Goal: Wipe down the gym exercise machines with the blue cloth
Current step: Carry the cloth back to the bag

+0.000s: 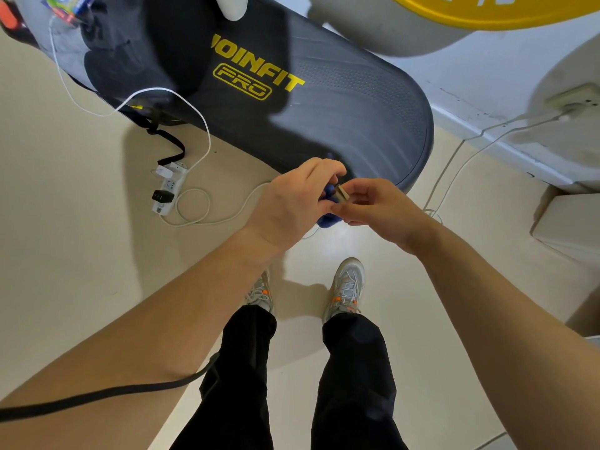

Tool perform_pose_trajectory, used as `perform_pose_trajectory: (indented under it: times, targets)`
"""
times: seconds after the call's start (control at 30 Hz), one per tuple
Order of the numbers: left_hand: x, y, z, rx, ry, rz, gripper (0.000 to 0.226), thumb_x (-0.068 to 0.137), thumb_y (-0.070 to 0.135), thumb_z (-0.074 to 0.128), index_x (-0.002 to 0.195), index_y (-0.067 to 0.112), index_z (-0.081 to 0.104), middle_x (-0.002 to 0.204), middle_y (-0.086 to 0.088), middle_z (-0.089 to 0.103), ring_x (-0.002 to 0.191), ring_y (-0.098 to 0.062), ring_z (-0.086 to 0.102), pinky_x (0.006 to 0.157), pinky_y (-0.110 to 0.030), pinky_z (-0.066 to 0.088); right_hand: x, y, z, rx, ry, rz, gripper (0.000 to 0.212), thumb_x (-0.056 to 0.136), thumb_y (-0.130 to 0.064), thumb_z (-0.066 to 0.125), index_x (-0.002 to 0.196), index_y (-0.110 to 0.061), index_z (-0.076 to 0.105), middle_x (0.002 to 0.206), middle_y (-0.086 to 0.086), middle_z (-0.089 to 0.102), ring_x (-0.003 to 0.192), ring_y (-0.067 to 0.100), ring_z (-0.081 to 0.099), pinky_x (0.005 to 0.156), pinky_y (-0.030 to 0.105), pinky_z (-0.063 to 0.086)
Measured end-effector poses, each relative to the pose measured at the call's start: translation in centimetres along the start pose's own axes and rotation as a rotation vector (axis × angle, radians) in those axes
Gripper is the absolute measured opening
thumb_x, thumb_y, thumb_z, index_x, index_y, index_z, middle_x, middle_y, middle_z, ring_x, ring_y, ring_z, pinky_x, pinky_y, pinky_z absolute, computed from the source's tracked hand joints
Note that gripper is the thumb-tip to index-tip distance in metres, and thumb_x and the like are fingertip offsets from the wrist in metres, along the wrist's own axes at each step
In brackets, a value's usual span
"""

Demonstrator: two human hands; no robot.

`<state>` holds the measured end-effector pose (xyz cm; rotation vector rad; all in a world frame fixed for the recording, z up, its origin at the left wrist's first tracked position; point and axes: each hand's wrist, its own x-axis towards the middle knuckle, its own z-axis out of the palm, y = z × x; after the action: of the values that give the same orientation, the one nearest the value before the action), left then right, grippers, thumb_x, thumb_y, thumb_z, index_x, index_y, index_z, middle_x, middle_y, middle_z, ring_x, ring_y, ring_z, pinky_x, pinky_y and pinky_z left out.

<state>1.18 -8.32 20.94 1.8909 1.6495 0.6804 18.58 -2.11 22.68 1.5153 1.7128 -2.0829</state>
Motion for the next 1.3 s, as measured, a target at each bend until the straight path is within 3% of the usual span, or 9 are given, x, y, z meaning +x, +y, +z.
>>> perform_pose_trajectory:
  times: [0.17,0.27,0.37,0.5,0.6,0.8,1.03,1.17,1.3]
  targets:
    - [-0.1,0.0,0.1,-0.068,-0.021,-0.077,0.048,0.078,0.034,0.076,0.116,0.01,0.06,0.103,0.0,0.065,0.086,-0.015,0.063,0.072,-0.026,0.056,-0.4,0.4,-1.4,0.039,-0.06,-0.036,0.026,0.079,-0.028,0.074,0.1,-0.013,0.073,0.095,0.009,0.074,0.091,0.028,0.07,0.09,0.041,0.058]
    - [-0.5,0.4,0.5,-0.236,-0.03,-0.318,0.061,0.07,0.041,0.085,0.118,0.018,0.056,0.108,0.008,0.063,0.087,-0.007,0.063,0.07,-0.009,0.05,-0.7,0.7,-2.4,0.072,-0.15,-0.037,0.026,0.077,-0.022,0.074,0.101,-0.011,0.073,0.097,0.008,0.076,0.092,0.026,0.072,0.088,0.032,0.058]
    - [-0.6,0.9,0.9,-0.509,-0.004,-0.585,0.059,0.068,0.032,0.089,0.114,0.023,0.054,0.104,0.008,0.065,0.081,-0.006,0.068,0.069,-0.017,0.056,-0.9,1.3,-2.7,0.054,-0.181,-0.038,0.018,0.084,-0.011,0.072,0.102,-0.009,0.072,0.095,0.004,0.076,0.09,0.022,0.072,0.083,0.027,0.057]
    - [-0.6,0.7,1.6,-0.659,-0.148,-0.595,0.036,0.081,0.043,0.075,0.11,0.028,0.059,0.098,0.013,0.069,0.088,-0.004,0.067,0.074,-0.017,0.052,-1.3,1.7,-2.0,0.091,-0.12,-0.043,0.008,0.091,0.002,0.063,0.099,0.0,0.065,0.085,0.004,0.071,0.079,0.015,0.067,0.074,0.023,0.054]
    - [-0.8,0.2,2.1,-0.311,-0.364,-0.46,0.041,0.066,0.06,0.076,0.096,0.04,0.058,0.084,0.02,0.064,0.078,-0.003,0.061,0.069,-0.023,0.051,-1.4,1.7,-2.1,0.14,-0.055,-0.04,0.011,0.091,-0.003,0.06,0.1,0.003,0.062,0.091,0.017,0.066,0.08,0.017,0.064,0.073,0.025,0.055]
    - [-1.0,-1.5,2.2,0.195,-0.298,-0.285,0.027,0.077,0.049,0.073,0.095,0.03,0.066,0.087,0.011,0.059,0.084,-0.014,0.051,0.069,-0.028,0.039,-1.4,1.7,-3.3,0.129,0.116,-0.031,0.009,0.073,-0.012,0.052,0.074,-0.004,0.056,0.071,0.007,0.052,0.067,0.011,0.051,0.065,0.022,0.048]
    - [1.0,-2.0,0.5,0.416,-0.22,-0.244,0.022,0.087,0.042,0.068,0.096,0.023,0.074,0.103,0.007,0.063,0.094,-0.018,0.046,0.064,-0.027,0.03,-0.1,2.4,-4.9,-0.025,0.33,0.062,0.024,0.087,-0.004,0.057,0.07,-0.021,0.059,0.072,0.006,0.058,0.067,0.015,0.051,0.062,0.025,0.043]
    - [6.0,-1.5,-1.3,0.29,-0.201,-0.467,0.019,0.09,0.044,0.064,0.099,0.027,0.068,0.093,0.004,0.064,0.09,-0.02,0.057,0.068,-0.032,0.039,1.7,0.6,-7.2,-0.025,0.503,0.022,0.02,0.086,-0.006,0.062,0.079,-0.024,0.06,0.072,-0.005,0.061,0.062,0.008,0.052,0.062,0.019,0.041]
    - [9.9,-0.2,-4.1,0.182,-0.045,-0.457,0.02,0.093,0.034,0.065,0.11,0.025,0.066,0.103,0.005,0.068,0.093,-0.016,0.06,0.078,-0.034,0.051,2.5,-2.9,-9.8,-0.021,0.619,-0.048,0.016,0.085,-0.003,0.058,0.091,-0.018,0.061,0.073,-0.006,0.06,0.06,0.009,0.05,0.059,0.016,0.04]
